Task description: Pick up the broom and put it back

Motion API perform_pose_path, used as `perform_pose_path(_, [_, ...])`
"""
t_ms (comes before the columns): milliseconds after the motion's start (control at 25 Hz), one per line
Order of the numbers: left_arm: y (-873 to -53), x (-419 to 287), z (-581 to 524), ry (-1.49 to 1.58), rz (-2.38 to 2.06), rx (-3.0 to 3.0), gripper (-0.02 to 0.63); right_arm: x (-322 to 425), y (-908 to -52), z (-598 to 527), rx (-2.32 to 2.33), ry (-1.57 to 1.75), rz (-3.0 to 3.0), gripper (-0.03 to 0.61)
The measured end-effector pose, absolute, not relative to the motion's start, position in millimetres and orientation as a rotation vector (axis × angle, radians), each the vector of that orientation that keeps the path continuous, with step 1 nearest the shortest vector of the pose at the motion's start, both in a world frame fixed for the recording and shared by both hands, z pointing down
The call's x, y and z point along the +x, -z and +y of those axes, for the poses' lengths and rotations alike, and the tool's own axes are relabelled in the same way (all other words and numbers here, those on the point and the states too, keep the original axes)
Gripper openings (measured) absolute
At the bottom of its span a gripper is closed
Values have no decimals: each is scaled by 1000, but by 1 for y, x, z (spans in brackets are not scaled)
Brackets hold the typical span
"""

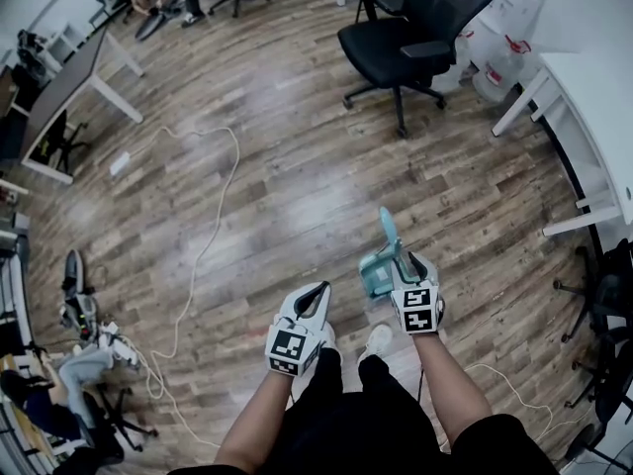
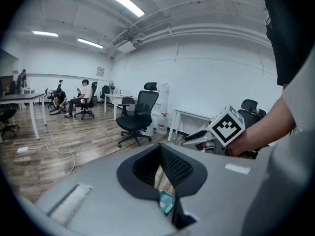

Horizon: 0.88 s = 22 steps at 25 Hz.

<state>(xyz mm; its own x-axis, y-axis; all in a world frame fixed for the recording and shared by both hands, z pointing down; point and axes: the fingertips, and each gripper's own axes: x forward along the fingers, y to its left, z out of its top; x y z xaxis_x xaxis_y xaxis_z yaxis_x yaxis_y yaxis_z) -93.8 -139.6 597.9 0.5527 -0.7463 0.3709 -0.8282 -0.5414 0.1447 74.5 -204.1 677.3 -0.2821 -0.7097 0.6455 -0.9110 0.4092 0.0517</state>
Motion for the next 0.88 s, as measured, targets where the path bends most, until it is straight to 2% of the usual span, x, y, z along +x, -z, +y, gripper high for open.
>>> perform_pose_path(120, [-580,-93,-141,-362,-1306,2524,18,80,-642,-194,1394,-390,-2111,145])
perform_pose_path(320, [-555,-100,-148,-341,-1346,2578,18,84,-589,-183,1459,-330,-2180,67])
perform_pose_path(600, [-519,-118,-153,-264,-1414,2603,18,54,-522,-184,1404,-150,-2305,3])
perform_pose_path(880, [-483,-132,-153,-164,-1482,2645,18,25,-472,-184,1422,-56,-2433,2])
